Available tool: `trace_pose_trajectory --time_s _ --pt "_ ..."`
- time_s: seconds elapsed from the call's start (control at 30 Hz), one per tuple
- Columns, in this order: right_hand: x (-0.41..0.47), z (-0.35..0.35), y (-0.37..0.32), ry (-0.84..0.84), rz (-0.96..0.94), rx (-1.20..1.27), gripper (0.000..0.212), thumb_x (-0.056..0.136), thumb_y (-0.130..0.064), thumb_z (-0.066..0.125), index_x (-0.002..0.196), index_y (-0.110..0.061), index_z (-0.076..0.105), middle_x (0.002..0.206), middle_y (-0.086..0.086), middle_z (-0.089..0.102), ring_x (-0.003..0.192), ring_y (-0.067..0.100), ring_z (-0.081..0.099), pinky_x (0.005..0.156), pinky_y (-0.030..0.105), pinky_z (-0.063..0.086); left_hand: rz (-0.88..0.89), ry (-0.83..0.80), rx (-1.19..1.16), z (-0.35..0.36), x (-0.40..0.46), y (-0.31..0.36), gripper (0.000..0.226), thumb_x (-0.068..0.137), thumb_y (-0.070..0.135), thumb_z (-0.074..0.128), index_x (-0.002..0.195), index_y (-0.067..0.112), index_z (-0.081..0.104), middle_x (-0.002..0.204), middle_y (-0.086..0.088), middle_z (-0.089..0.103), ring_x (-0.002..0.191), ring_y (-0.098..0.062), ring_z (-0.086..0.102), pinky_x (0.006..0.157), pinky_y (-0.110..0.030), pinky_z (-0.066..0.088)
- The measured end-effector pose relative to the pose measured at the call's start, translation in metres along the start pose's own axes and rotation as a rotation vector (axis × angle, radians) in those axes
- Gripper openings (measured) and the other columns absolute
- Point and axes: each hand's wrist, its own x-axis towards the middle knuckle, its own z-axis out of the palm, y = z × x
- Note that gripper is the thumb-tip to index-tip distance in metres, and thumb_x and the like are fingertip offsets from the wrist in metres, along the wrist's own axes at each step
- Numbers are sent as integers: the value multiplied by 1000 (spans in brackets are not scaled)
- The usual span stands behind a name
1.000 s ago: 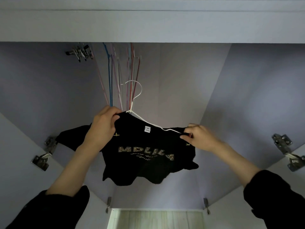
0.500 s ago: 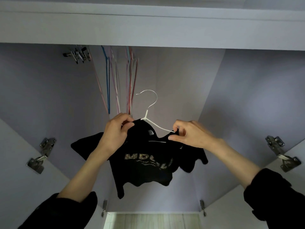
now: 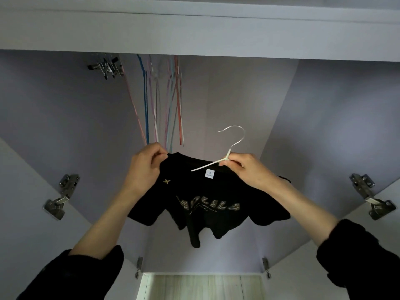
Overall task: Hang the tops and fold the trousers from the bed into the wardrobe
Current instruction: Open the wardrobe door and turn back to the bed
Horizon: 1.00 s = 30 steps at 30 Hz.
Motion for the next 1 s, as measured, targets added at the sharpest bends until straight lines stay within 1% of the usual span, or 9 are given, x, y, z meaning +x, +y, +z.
trace_pose_trajectory --time_s 0.07,0.13,0.2,0.3,0.47,0.57,0.67,0.83,1.0 --pt "-3 -7 0 14 16 10 21 96 -19 51 101 -16 71 58 -3 50 49 8 36 50 17 29 65 -30 52 0 0 -3 10 88 -5 54 82 0 61 81 -9 59 77 -19 56 67 -3 36" --pt "-3 -11 -3 48 19 56 21 95 -18 52 100 -15 72 66 15 55 53 9 31 52 19 26 152 -117 74 8 -1 -4 10 87 -4 56 85 2 64 83 -4 56 80 -16 54 73 -3 35" --pt "-3 -15 -5 97 32 101 20 95 -17 53 96 -13 72 77 24 56 58 10 30 55 23 24 203 -214 95 17 -2 -8 9 89 4 57 92 6 66 88 2 56 84 -15 54 78 -12 39" --pt "-10 -18 -10 124 45 159 20 94 -16 54 97 -11 73 73 18 56 62 11 34 58 24 26 220 -281 96 24 -6 -10 15 90 20 59 102 14 67 94 5 60 87 -12 56 81 -26 45" --pt "-24 -21 -15 153 71 195 17 93 -15 56 93 -12 72 49 -12 45 50 2 35 52 12 28 231 -298 34 40 -10 2 12 91 13 57 97 7 65 90 -2 58 82 -16 56 76 -25 44" --pt "-35 -25 -3 168 166 153 20 90 -26 61 76 -13 67 50 -8 41 48 5 35 52 17 28 227 -315 -2 54 -14 6 8 92 5 53 93 2 61 87 0 54 82 -16 52 73 -10 36" --pt "-49 -32 9 90 264 154 26 89 -27 62 68 -12 60 53 -7 54 46 3 44 55 15 36 215 -316 -34 66 -18 6 9 92 -1 51 89 1 60 86 0 53 85 -16 51 75 -2 32" --pt "-76 -52 32 70 371 276 12 88 -13 63 76 -13 66 55 1 52 44 6 41 51 14 36 196 -389 -80 97 -9 15 11 92 2 52 91 6 62 87 2 56 89 -17 52 78 -7 35" --pt "-78 -72 64 212 486 493 15 89 -3 58 77 -9 65 65 3 52 51 9 43 45 13 36 277 -416 46 119 9 45 34 94 7 51 128 10 55 121 -6 58 115 -22 49 99 -24 35"
